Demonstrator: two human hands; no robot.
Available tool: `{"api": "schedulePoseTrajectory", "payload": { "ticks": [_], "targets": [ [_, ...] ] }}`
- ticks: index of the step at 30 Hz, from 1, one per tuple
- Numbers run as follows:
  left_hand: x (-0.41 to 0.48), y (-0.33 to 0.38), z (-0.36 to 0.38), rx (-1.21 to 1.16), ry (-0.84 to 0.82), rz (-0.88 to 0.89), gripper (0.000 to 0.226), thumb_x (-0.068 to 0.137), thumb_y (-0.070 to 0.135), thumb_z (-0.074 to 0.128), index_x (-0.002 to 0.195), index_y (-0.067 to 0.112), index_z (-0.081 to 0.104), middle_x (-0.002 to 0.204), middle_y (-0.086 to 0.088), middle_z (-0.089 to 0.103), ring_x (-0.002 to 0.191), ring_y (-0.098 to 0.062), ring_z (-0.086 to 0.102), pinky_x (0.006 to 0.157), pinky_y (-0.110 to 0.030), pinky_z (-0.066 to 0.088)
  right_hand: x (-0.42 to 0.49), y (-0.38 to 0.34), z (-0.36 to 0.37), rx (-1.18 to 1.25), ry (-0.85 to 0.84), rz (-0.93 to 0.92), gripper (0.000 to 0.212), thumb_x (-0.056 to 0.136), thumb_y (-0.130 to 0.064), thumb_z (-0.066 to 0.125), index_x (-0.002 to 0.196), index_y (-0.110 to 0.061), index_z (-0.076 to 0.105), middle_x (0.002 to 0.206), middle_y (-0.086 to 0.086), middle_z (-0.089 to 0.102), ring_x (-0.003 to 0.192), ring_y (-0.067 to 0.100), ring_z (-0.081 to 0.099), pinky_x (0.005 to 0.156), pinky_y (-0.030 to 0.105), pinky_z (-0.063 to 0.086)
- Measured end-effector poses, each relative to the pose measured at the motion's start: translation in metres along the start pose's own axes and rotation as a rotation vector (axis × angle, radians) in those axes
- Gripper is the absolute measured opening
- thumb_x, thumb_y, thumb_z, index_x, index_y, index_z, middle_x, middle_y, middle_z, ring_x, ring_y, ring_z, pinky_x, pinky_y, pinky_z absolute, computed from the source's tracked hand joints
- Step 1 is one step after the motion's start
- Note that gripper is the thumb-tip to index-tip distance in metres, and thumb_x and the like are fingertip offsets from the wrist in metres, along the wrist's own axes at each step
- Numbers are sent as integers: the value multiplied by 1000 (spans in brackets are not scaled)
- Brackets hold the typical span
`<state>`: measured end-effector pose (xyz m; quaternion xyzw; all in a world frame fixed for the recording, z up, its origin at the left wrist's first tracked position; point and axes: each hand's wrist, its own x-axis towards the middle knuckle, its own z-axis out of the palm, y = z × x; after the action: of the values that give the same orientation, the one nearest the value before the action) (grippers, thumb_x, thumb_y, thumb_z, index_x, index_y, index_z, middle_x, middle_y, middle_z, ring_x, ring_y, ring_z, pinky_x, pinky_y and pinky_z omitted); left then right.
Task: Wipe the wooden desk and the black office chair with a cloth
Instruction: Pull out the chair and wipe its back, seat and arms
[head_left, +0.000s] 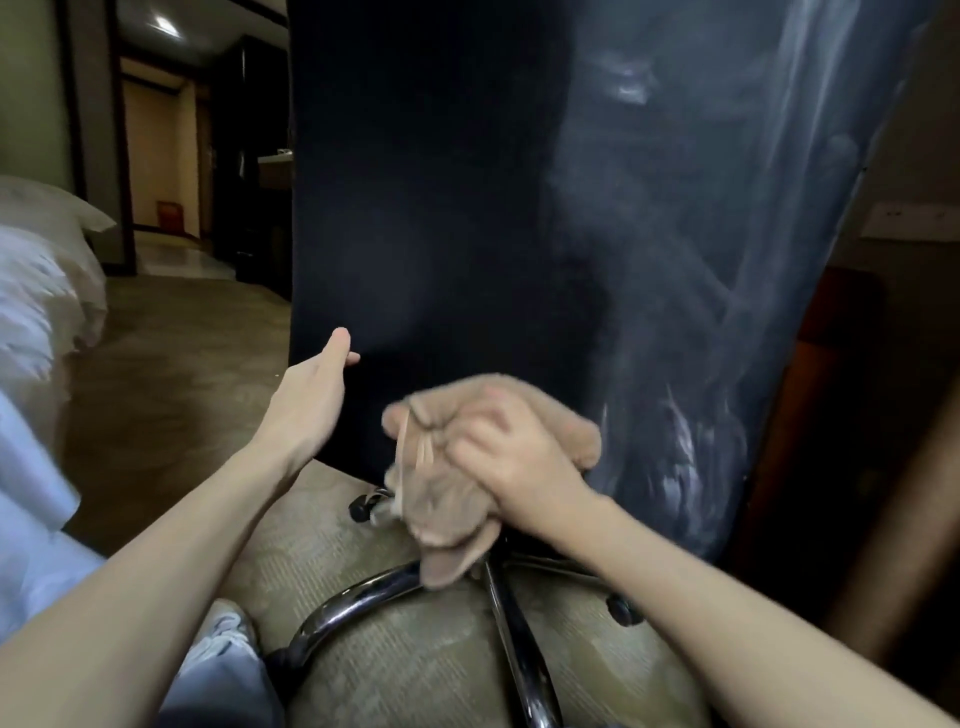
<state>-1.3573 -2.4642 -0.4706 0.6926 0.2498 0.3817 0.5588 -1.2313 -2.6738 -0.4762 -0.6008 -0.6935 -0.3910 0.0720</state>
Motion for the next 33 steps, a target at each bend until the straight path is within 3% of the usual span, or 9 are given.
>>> {"api": "schedulePoseTrajectory", "payload": {
  "ticks": [2, 6, 10, 12, 15, 21, 27, 31, 33],
  "targets": [
    [0, 1, 4, -1, -14, 16, 67, 73, 88, 32, 100, 41, 72, 132, 3, 65, 126, -22, 58, 115, -51, 41, -9, -9, 11, 34, -40, -161, 20, 96, 2, 61, 91, -14, 71, 93, 16, 63, 91, 25, 65, 91, 43, 51],
    [2, 22, 15, -63, -30, 101, 66, 74, 86, 36, 102, 40, 75, 124, 9, 70, 121, -16, 62, 113, -49, 44, 2, 9, -10, -114, -71, -133, 12, 98, -11, 63, 92, -12, 73, 96, 5, 69, 91, 31, 61, 84, 45, 49],
    [2, 75, 26, -105, -33, 247, 62, 81, 78, 41, 99, 31, 77, 100, 8, 78, 104, -17, 71, 103, -52, 52, 64, 47, -93, -243, 250, -189, 9, 93, -4, 70, 95, -8, 78, 106, 9, 75, 97, 36, 70, 83, 48, 55],
    [2, 106, 29, -36, -54, 359, 64, 83, 79, 38, 98, 28, 73, 97, 4, 77, 101, -22, 72, 99, -54, 54, 99, 71, -145, -420, 356, -138, 23, 97, -11, 56, 106, -12, 78, 118, 4, 74, 112, 30, 67, 94, 49, 52],
    [9, 149, 31, -40, -37, 486, 55, 81, 81, 38, 100, 40, 70, 100, 11, 73, 103, -14, 69, 98, -51, 54, 142, 100, -218, -685, 503, -75, 29, 107, -23, 49, 106, -16, 77, 119, 0, 73, 116, 28, 65, 103, 40, 41],
    [28, 206, 31, -50, 10, 513, 57, 74, 86, 37, 98, 46, 71, 93, 16, 72, 102, -16, 69, 97, -53, 55, 200, 132, -290, -929, 236, 222, 52, 109, -33, 10, 140, -26, 51, 147, -5, 49, 139, 26, 38, 119, 39, 12],
    [20, 236, 42, -59, -8, 500, 73, 71, 80, 37, 99, 23, 72, 100, 1, 74, 100, -20, 68, 97, -49, 54, 198, 143, -266, -712, 284, 266, 36, 107, -32, 40, 133, -22, 63, 139, -2, 60, 129, 27, 47, 114, 38, 28],
    [11, 244, 45, -22, -40, 545, 44, 87, 62, 45, 69, 31, 71, 72, 14, 72, 74, -11, 65, 68, -32, 47, 150, 127, -212, -501, 363, 223, 21, 97, -23, 62, 114, -16, 73, 120, 1, 71, 108, 32, 59, 99, 47, 42],
    [8, 236, 44, 60, -72, 544, 42, 90, 55, 50, 71, 23, 71, 70, 9, 72, 72, -14, 67, 63, -31, 45, 133, 120, -192, -500, 346, 183, 13, 91, -21, 69, 103, -17, 74, 111, -3, 73, 100, 29, 60, 89, 46, 45]
  ]
}}
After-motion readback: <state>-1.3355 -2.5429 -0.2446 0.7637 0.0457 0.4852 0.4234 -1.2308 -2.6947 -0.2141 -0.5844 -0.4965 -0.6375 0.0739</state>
